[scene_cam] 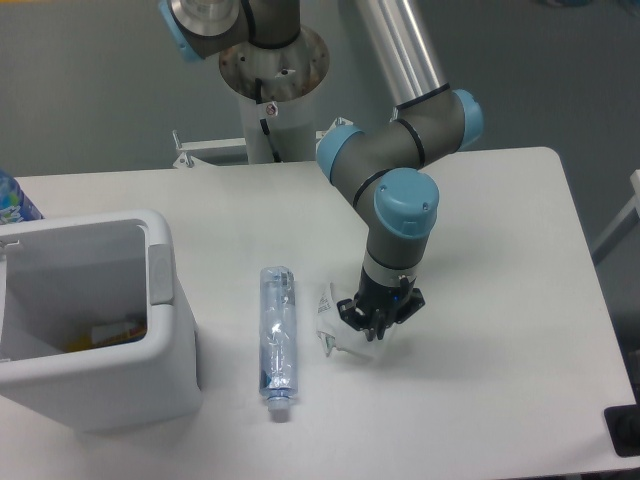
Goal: Place the trash in the trash can
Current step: 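Lower the gripper onto the crumpled bag and close on it, then lift the bag and carry it over the white trash bin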
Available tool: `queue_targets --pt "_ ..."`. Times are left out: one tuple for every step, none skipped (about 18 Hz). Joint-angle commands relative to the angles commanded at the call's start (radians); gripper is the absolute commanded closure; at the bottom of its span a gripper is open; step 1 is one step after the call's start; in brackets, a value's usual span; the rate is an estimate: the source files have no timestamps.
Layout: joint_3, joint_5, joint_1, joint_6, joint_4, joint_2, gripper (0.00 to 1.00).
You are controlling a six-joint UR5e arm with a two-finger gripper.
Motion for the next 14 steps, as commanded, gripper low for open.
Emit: queue_targets --pt "0.005 0.0 -0.002 0.0 0.0 -0.002 0.95" --pt "0.008 0.0 0.0 0.0 0.0 -0.002 0.95" --pt "0.009 -0.002 0.002 0.002 0.0 -0.002 0.95" --pt "0.011 -0.003 0.003 0.002 0.0 0.002 0.95" --pt "0.02 -0.005 0.005 0.002 0.0 0.002 0.95" --pt "0.026 -0.008 0.005 0.0 0.0 0.002 0.95" --pt "0.029 -0.006 0.005 -0.002 0.002 0.002 0.95" --pt "0.04 -0.009 0.006 -0.003 0.002 0.005 0.95" --pt "0.06 -0.011 0.009 -0.014 0.003 0.009 0.95" --pt "0.081 -0.02 0.011 -0.032 0.002 0.011 0.95" --pt "0.101 -0.038 0.011 -0.05 0.002 0.011 0.95" --pt "0.121 -0.061 0.012 -0.066 0.002 0.011 0.95" --pt "0.135 -0.083 0.014 -0.074 0.002 0.018 0.96" --pt "0.144 -0.101 0.018 -0.078 0.002 0.029 0.96"
